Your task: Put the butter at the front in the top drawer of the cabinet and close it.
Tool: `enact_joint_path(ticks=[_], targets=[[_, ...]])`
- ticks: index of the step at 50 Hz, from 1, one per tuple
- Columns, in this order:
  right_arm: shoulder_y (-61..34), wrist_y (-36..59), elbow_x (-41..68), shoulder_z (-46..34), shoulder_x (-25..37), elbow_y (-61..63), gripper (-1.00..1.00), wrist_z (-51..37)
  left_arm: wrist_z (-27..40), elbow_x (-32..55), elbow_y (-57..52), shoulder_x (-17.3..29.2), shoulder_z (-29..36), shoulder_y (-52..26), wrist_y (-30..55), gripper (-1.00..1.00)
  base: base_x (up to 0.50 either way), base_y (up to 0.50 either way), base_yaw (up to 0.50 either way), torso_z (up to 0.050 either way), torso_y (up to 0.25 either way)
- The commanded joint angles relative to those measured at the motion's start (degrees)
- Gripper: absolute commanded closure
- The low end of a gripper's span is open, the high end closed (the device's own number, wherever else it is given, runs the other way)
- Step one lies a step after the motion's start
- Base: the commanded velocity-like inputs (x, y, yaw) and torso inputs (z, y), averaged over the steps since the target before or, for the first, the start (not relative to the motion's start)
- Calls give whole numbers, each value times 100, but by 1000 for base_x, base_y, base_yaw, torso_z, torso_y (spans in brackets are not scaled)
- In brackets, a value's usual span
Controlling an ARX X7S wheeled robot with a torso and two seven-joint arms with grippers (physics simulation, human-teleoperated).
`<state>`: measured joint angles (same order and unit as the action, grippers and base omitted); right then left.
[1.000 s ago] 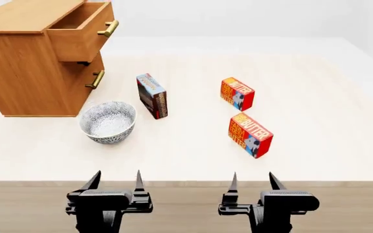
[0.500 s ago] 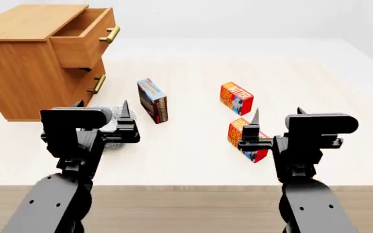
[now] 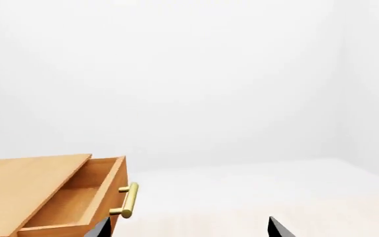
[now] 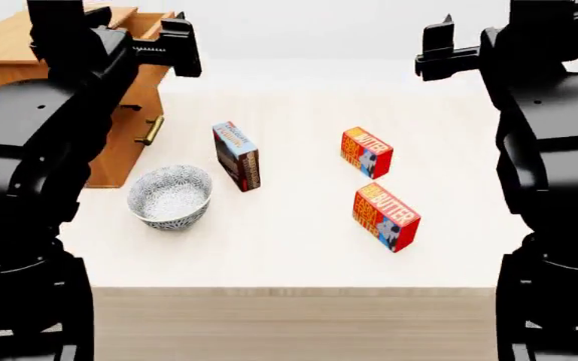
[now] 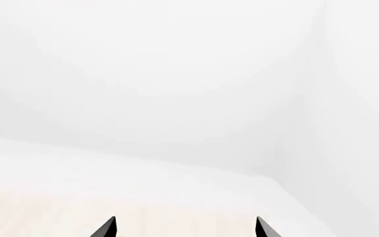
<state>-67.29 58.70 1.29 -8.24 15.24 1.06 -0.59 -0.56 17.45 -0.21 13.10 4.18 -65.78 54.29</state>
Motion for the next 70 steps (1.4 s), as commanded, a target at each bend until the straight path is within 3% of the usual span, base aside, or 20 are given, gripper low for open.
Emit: enact_joint_path(ticks=[1, 13, 29, 39, 70], targets=[[-1825, -273, 100, -68, -42, -2062, -100, 257, -318, -112, 1670, -12, 328, -1680, -34, -100, 0, 0, 0, 17, 0], [-2723, -1229, 35, -325, -304, -3847, -100, 368, -422, -285, 2520, -46, 577, -2264, -283, -100, 0, 0, 0, 0, 0], [-2586, -1155, 60, -521, -252, -3604, -100, 596, -368, -224, 2133, 30, 586, -2109, -116, -100, 0, 363, 0, 0, 0], [-2595, -1065, 61, -530, -245, -3598, -100, 556, -353, -205, 2035, 67, 609, -2069, -66, -100, 41, 0, 0, 0, 0], [-2583, -1040, 153, -522, -270, -3621, -100, 532, -241, -158, 2036, 73, 608, -2082, -3, -100, 337, 0, 0, 0, 0]])
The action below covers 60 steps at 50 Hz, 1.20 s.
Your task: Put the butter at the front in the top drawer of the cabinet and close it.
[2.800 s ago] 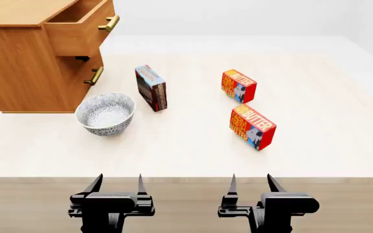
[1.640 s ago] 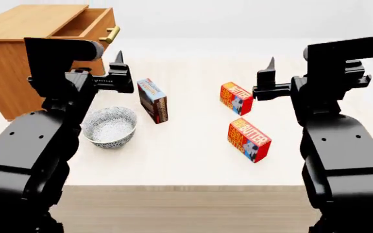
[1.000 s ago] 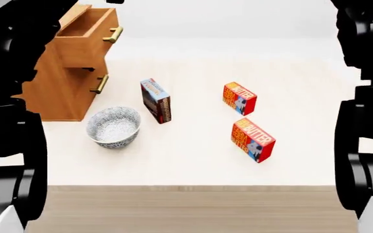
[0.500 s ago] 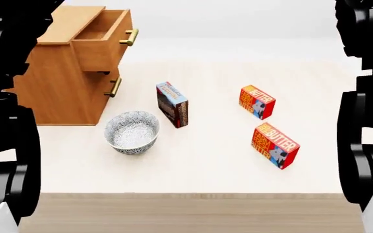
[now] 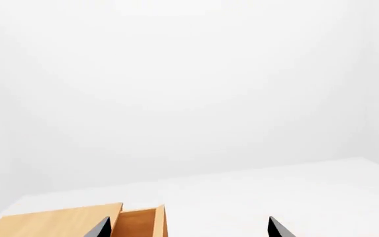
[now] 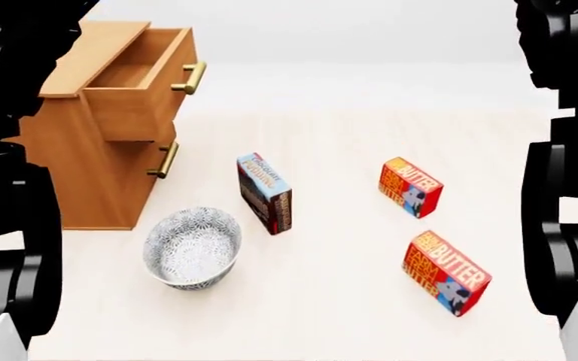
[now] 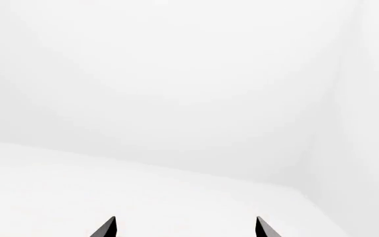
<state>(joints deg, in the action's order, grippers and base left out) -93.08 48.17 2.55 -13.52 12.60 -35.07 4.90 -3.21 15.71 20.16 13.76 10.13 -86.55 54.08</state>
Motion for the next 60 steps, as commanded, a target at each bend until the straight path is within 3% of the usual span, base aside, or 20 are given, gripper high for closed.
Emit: enact_joint_path(ticks=[1, 36, 60], targets=[[3, 12, 31, 9, -8, -7, -100, -21, 20, 18, 0, 9, 18, -6, 19, -100, 344, 0, 0, 0, 0], [107, 58, 123, 29, 34, -3, -100, -55, -24, 74, 18, 56, 132, -32, 24, -100, 346, 0, 0, 0, 1], [155, 137, 222, 93, 23, -34, -100, -95, -7, 95, 19, 81, 194, -42, 24, -100, 56, 0, 0, 0, 0]])
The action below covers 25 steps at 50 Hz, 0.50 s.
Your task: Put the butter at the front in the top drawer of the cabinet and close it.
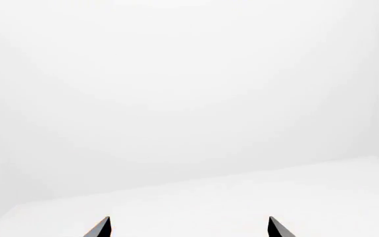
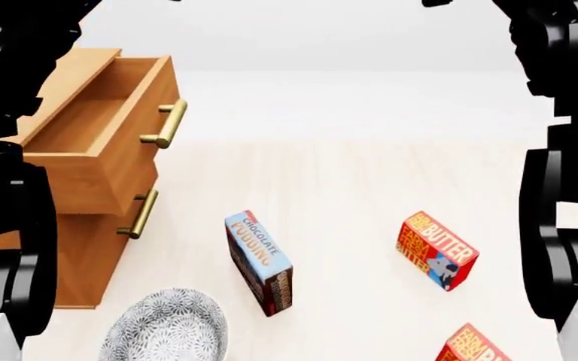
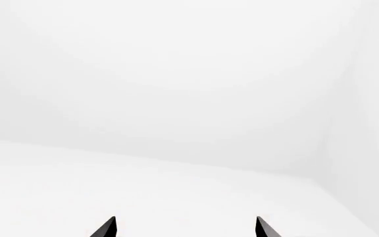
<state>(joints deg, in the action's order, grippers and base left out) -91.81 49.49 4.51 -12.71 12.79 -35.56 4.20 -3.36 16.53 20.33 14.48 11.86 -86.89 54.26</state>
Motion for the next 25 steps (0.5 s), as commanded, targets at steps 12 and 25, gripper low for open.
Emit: enact_joint_path(ticks=[12, 25], targets=[[179, 55, 56, 11, 33, 134, -100, -46, -78, 2, 123, 61, 280, -188, 489, -100, 0, 0, 0, 0, 0], [565, 375, 118, -28, 154, 625, -100, 8, -801, 98, 411, 614, 987, -424, 1730, -100, 0, 0, 0, 0, 0]])
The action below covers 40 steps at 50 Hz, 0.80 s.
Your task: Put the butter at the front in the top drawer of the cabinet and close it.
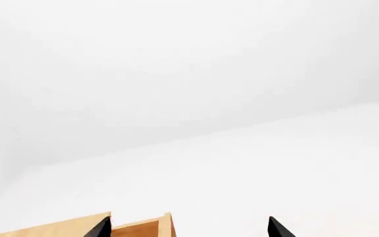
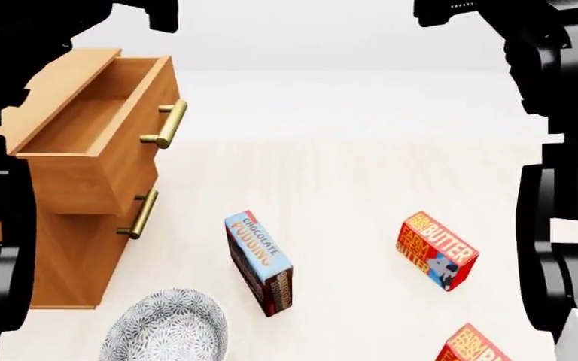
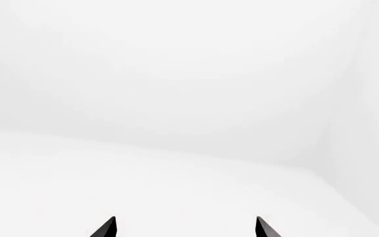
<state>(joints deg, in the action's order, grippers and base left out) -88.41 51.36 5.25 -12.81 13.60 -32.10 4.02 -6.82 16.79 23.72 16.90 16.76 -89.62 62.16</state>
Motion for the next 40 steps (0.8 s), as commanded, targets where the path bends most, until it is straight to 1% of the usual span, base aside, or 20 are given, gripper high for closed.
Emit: enact_joint_path(ticks=[1, 7, 12, 21, 30, 40], targets=[[225, 196, 46, -17, 78, 285, -100, 26, -493, 94, 52, 407, 535, -161, 1065, -100, 0, 0, 0, 0, 0], [224, 266, 54, -26, 111, 358, -100, 30, -675, 149, 87, 554, 790, -252, 1561, -100, 0, 0, 0, 0, 0], [220, 288, 56, -45, 113, 368, -100, 29, -812, 189, 276, 605, 933, -362, 1794, -100, 0, 0, 0, 0, 0], [229, 248, 62, -84, 91, 302, -100, 31, -1041, 346, 517, 629, 993, -537, 2147, -100, 0, 0, 0, 0, 0], [254, 231, 68, -125, 89, 274, -100, 42, -1128, 437, 777, 635, 958, -651, 2334, -100, 0, 0, 0, 0, 0], [249, 230, 75, -161, 89, 252, -100, 48, -1201, 427, 1184, 562, 1114, -680, 2237, -100, 0, 0, 0, 0, 0]])
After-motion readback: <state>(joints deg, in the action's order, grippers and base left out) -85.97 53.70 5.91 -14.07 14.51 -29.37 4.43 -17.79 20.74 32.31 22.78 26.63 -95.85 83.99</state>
